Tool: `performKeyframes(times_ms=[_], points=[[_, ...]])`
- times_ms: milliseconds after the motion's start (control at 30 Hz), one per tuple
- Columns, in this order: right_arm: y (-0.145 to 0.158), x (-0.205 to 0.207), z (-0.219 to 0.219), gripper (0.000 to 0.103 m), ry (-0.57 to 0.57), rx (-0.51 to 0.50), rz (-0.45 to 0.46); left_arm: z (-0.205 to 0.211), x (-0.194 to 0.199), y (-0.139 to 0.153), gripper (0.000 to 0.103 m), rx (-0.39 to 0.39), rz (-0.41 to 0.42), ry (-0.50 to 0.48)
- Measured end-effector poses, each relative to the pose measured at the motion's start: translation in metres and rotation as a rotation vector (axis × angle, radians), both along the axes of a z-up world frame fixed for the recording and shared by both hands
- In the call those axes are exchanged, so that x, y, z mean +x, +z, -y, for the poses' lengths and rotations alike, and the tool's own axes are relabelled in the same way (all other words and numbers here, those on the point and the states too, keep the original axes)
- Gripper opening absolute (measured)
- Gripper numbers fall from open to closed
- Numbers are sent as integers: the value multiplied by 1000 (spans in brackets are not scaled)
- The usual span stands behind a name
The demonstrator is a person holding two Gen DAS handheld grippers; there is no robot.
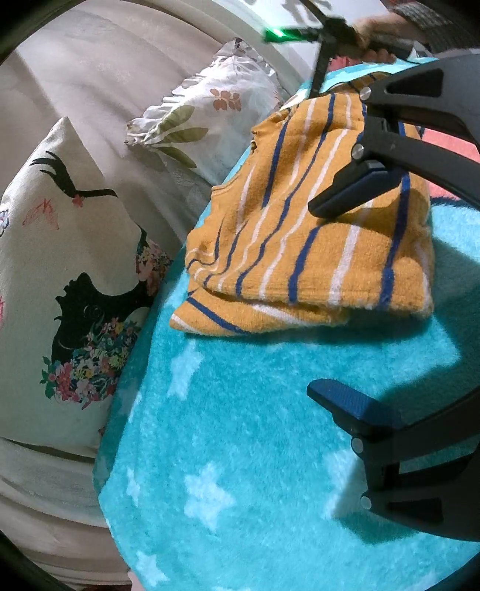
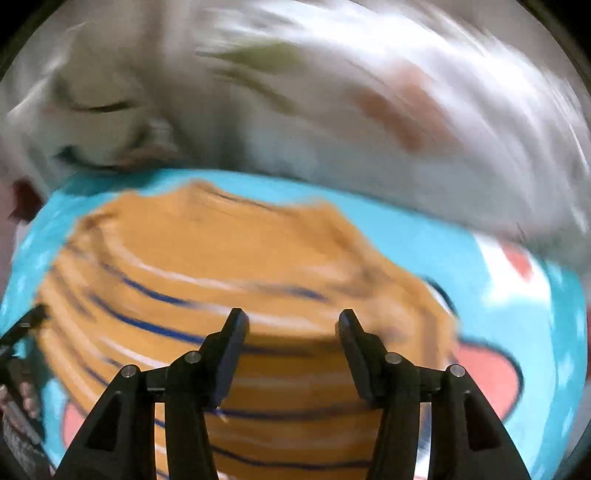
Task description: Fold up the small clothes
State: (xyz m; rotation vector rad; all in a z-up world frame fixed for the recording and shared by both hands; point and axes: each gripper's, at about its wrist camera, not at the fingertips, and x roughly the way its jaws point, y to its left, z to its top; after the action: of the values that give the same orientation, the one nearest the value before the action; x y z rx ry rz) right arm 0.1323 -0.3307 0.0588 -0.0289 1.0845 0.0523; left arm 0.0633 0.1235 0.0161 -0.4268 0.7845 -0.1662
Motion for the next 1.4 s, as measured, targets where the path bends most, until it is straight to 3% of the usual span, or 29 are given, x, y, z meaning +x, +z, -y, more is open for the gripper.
performKeyframes(times_ms=[67, 100, 200, 367, 567, 767, 900, 1000, 1067, 1233, 1400], points=[[-11, -4, 35, 58, -122, -47, -8, -2, -1, 0, 88, -11, 2, 2], [-10, -10, 52, 63, -162, 6, 6, -3, -1, 0, 88, -17, 3, 2], [2, -37, 82, 65, -221, 150, 54, -4, -1, -1, 88, -24, 4, 1], [17, -93, 94, 66, -171, 229, 107, -5, -1, -1, 91, -37, 6, -2], [31, -132, 75, 66, -93, 272, 162, -6, -1, -1, 91, -47, 7, -3], [39, -142, 19, 69, 49, 290, 202, -5, -1, -1, 95, -41, 5, -10], [36, -145, -36, 69, 187, 318, 182, 4, 8, 4, 95, 37, -67, -62], [36, -147, -81, 69, 293, 288, 180, -8, 17, 10, 95, -51, -110, -63], [32, -146, -108, 69, 359, 252, 187, -25, 29, 11, 95, -120, -130, -13], [19, -139, -192, 69, 524, 165, 197, -36, 69, 6, 95, -152, -193, -13], [3, -139, -268, 69, 663, 44, 245, -12, 104, 7, 95, -142, -238, -155]])
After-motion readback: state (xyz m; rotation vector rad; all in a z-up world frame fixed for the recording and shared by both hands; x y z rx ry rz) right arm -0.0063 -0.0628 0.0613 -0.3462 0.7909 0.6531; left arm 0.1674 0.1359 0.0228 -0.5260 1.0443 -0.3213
